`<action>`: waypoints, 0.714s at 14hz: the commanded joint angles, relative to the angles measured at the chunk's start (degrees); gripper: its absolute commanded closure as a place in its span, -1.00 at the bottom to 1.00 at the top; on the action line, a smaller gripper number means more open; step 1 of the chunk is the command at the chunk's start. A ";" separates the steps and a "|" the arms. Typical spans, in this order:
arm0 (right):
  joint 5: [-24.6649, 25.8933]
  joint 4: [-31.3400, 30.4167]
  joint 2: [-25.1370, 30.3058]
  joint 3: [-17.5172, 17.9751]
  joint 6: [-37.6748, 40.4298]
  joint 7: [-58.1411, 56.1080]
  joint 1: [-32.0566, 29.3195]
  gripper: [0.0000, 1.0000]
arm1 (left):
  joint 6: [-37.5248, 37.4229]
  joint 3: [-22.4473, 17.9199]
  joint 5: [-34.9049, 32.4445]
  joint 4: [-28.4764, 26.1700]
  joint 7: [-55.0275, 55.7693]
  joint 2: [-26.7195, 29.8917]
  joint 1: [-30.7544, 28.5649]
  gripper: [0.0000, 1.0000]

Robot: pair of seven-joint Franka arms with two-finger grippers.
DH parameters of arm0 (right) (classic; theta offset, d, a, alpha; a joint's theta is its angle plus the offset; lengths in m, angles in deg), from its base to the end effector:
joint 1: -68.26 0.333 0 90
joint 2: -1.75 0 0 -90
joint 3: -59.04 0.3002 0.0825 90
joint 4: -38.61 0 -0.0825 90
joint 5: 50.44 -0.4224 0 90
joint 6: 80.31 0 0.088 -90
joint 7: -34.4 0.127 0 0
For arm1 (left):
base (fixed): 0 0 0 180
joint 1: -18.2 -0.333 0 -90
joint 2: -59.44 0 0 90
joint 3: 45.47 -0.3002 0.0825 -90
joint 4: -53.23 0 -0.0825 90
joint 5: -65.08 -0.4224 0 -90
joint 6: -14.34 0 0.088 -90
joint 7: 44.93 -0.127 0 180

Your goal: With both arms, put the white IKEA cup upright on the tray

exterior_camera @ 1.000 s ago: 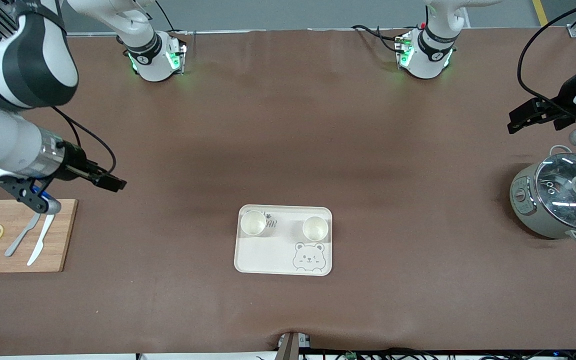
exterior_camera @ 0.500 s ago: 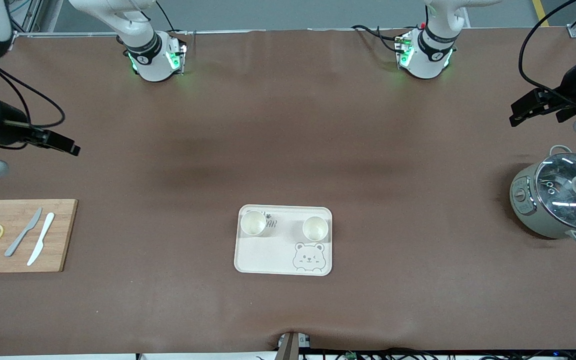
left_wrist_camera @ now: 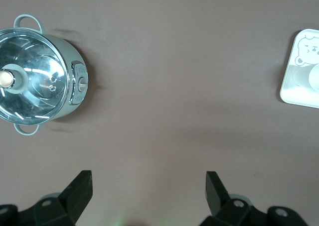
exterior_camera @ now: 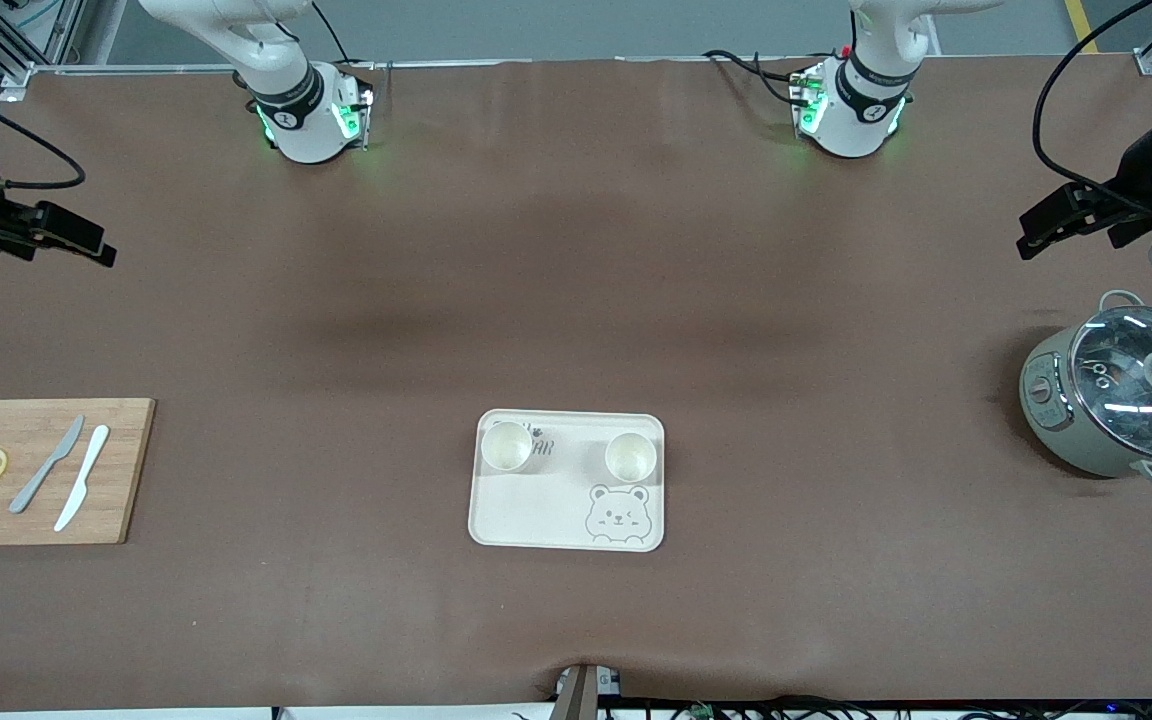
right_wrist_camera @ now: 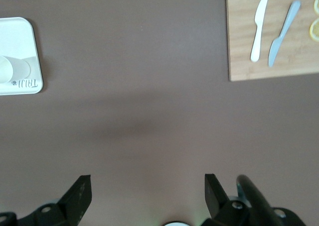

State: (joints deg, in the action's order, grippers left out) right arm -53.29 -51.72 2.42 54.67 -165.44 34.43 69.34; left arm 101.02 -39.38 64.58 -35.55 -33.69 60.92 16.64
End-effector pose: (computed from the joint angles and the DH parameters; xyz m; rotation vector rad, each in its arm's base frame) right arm 0.5780 -0.0268 0.5857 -3.0853 0.0859 0.1199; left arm 0.5776 -0.0454 0.6095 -3.1233 -0.1839 0.0145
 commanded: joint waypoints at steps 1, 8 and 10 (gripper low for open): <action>1.36 3.94 -1.91 1.21 1.98 -3.55 -1.44 -1.00 | 1.30 0.41 0.50 -2.27 0.45 1.60 -0.55 -1.00; 1.53 3.85 -0.85 1.12 4.01 -3.10 -0.21 -1.00 | 1.39 0.32 0.50 -2.10 0.19 1.16 -0.55 -1.00; 1.53 3.93 -1.03 0.94 3.57 -3.46 -0.21 -1.00 | 1.30 0.41 0.41 -1.74 0.10 1.33 -0.38 -1.00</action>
State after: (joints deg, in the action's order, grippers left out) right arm -52.97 -48.81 1.68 55.59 -162.21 31.96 69.27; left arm 101.55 -39.39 64.58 -36.27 -33.68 60.93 16.62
